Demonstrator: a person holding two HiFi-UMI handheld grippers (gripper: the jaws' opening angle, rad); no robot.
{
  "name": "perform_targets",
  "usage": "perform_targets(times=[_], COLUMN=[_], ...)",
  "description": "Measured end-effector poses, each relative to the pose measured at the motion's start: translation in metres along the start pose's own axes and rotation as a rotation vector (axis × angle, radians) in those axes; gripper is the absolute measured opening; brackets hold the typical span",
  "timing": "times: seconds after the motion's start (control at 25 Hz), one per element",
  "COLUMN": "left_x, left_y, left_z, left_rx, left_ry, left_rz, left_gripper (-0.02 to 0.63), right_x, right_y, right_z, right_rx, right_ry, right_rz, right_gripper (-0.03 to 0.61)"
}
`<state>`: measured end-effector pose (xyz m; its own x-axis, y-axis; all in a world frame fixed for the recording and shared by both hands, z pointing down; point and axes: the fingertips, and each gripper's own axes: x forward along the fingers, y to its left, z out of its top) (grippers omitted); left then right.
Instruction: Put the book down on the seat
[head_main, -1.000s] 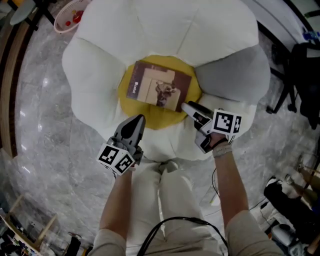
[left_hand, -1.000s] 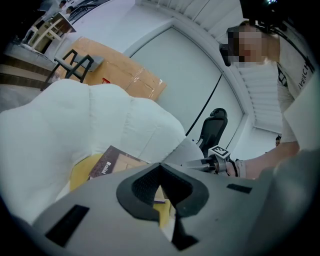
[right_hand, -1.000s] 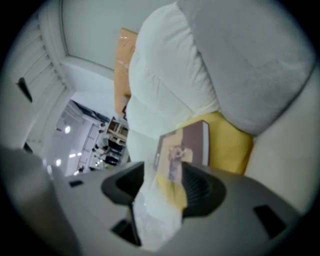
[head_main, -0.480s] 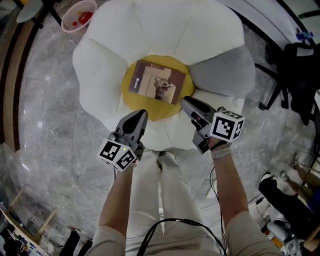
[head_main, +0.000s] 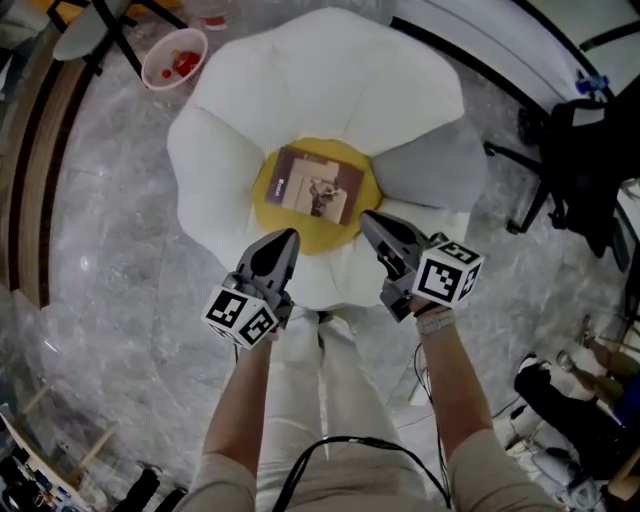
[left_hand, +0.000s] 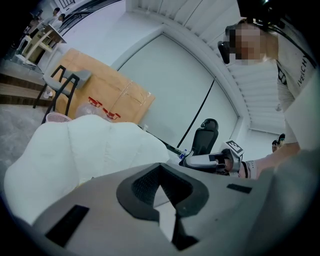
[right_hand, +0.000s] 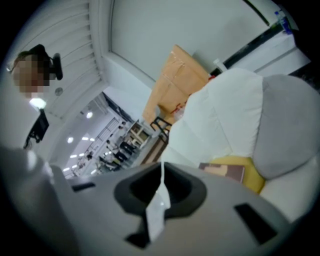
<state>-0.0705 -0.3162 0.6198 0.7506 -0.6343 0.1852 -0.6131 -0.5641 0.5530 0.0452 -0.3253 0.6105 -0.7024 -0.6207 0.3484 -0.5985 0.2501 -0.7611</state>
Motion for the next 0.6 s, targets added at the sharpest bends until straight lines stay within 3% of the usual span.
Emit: perform_targets(times=[0.32, 0.6], left_x=[-0.005, -0.016], left_y=[-0.019, -0.040], left_z=[0.024, 0.028], left_rx=[0.009, 0.005], left_ry=[-0.014, -0.016], left_rz=[0.019, 0.008], left_gripper=[0.021, 0.021], right_x=[-0.017, -0.033], right_y=[0.036, 0.057], right_z=[0.008, 0.003], right_rx=[-0.040, -0.144], right_ry=[-0.040, -0.027], right_rz=[0.046, 0.041], right_gripper=[0.015, 0.015])
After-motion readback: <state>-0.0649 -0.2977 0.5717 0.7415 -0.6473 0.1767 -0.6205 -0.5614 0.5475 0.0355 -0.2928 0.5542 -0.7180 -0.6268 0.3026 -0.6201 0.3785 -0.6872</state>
